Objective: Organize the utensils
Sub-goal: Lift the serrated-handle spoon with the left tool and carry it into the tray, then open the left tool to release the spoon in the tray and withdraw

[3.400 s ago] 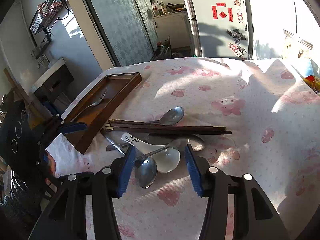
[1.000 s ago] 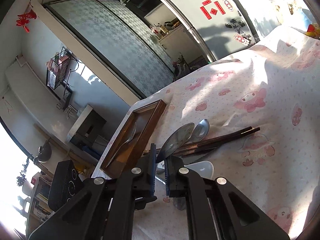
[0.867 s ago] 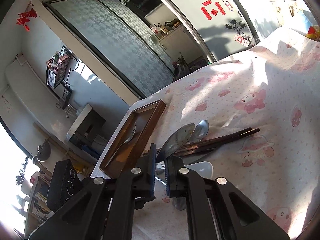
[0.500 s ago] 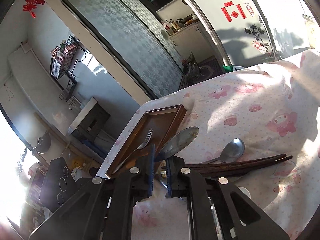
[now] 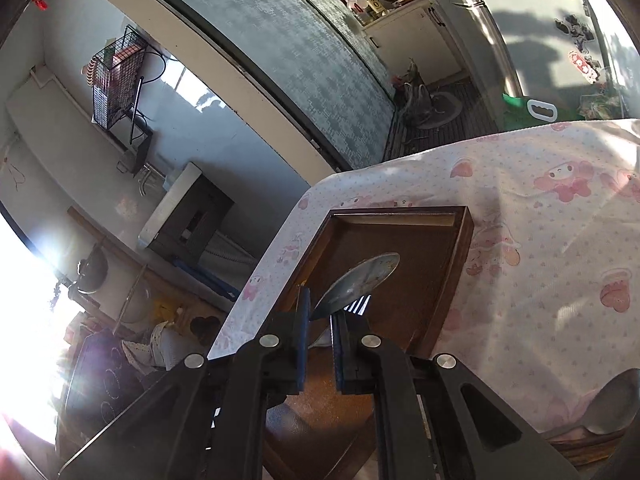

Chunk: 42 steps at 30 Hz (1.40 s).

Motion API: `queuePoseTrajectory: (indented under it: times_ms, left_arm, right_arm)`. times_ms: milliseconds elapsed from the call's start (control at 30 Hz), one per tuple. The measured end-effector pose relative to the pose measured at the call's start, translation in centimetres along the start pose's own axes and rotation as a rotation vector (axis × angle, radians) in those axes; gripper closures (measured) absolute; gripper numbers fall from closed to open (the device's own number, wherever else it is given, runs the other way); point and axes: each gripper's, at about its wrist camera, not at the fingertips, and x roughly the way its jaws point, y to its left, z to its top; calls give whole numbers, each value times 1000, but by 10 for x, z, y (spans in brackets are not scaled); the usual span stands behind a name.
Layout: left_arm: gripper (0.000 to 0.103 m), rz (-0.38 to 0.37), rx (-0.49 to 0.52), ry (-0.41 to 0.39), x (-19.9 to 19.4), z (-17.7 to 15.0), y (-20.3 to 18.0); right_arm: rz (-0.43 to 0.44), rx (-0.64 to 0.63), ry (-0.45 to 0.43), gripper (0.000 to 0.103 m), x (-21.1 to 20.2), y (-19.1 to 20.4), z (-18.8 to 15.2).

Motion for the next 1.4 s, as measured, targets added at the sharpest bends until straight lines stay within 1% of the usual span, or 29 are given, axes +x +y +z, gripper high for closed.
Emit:
queuePoseTrajectory:
  times_ms: [100,167,233,300,400,500,633,667,733,767,800,833,867,933,967,1000,1033,1100,1167,1300,1400]
  left_arm:
    - [93,13,-7,39,10,-3,7]
    - [93,12,-17,54,16,-3,10]
    - [93,12,-32,63,19,-4,14]
    - [93,17,-28,70,22,-5,16]
    - [94,41,1,76,24,-6,9]
    - [94,37,3,82,26,-7,6]
    - [94,38,7,82,26,-9,4]
    - [92,41,6,80,26,-9,4]
    - [84,43,-5,69,23,-8,6]
    - [68,40,-10,56,22,-6,7]
    - [59,34,-11,44,19,-6,7]
    - [58,27,-12,35,17,-6,7]
    - [57,23,-9,26,16,-5,7]
    - [53,24,-6,11,13,-5,5]
    - [50,19,-2,2,11,-5,4]
    - [49,11,-1,-12,8,-4,2]
    - [48,-3,1,-29,5,-3,0]
    - [40,-44,14,-62,-2,-2,-7]
    - [40,-99,26,-79,-6,-1,-16]
    - [40,-131,75,-85,-9,1,-47]
    - [37,-161,113,-75,-9,5,-73]
  right_arm:
    - [-13,13,27,93,18,-5,-2]
    - [-7,18,33,93,27,-7,-3]
    - [-18,20,43,93,35,-9,-6]
    - [-33,27,59,93,41,-12,-8]
    - [-44,30,60,93,44,-13,-10]
    - [-59,9,66,92,45,-10,-11]
    - [-85,-9,68,88,41,-7,-12]
    - [-87,-9,66,84,39,-6,-12]
    - [-98,-11,64,76,34,-5,-12]
    - [-100,-11,60,69,32,-5,-12]
    - [-103,-12,57,68,29,-5,-11]
    - [-107,-12,55,68,26,-5,-11]
    - [-112,-13,51,68,21,-5,-12]
    - [-125,-24,44,66,8,-3,-12]
    - [-134,-35,38,64,-1,-1,-13]
    - [-146,-46,30,60,-12,-1,-13]
    - [-158,-54,19,58,-25,-1,-14]
    - [-188,-64,-6,54,-54,-6,-17]
    - [-223,-61,-26,53,-83,-14,-22]
    - [-285,-40,-58,52,-133,-36,-38]
    - [-297,-12,-71,52,-161,-53,-59]
